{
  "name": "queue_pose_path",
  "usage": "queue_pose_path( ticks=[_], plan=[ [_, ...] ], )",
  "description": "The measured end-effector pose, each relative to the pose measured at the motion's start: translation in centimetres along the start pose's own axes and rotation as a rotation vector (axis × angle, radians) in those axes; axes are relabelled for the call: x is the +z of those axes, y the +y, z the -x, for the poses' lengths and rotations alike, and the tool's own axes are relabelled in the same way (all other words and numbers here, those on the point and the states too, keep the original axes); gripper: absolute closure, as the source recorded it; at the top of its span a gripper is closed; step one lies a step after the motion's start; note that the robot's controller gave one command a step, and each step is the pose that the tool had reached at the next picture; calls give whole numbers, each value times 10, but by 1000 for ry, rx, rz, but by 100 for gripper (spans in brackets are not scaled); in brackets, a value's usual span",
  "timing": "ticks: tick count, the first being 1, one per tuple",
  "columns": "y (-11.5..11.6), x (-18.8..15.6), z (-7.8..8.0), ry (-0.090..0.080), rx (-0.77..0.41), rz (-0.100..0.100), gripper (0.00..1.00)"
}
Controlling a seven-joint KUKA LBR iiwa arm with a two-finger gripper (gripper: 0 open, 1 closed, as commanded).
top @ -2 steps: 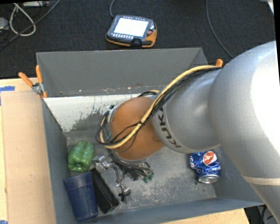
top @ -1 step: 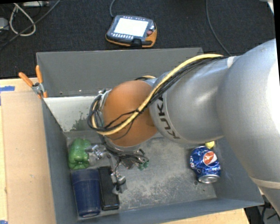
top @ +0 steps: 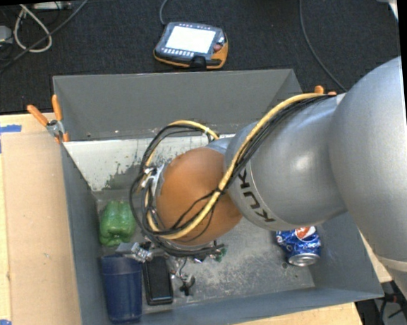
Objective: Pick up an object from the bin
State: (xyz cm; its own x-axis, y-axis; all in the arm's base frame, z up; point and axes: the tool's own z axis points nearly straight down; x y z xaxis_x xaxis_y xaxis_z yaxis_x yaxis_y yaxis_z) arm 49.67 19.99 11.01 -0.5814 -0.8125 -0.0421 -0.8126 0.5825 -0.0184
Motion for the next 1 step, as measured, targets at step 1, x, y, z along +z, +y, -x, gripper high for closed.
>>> queue_pose_path(
  ticks=[1],
  plan=[
    [-89,44,26,38,-228,23,0]
  ],
)
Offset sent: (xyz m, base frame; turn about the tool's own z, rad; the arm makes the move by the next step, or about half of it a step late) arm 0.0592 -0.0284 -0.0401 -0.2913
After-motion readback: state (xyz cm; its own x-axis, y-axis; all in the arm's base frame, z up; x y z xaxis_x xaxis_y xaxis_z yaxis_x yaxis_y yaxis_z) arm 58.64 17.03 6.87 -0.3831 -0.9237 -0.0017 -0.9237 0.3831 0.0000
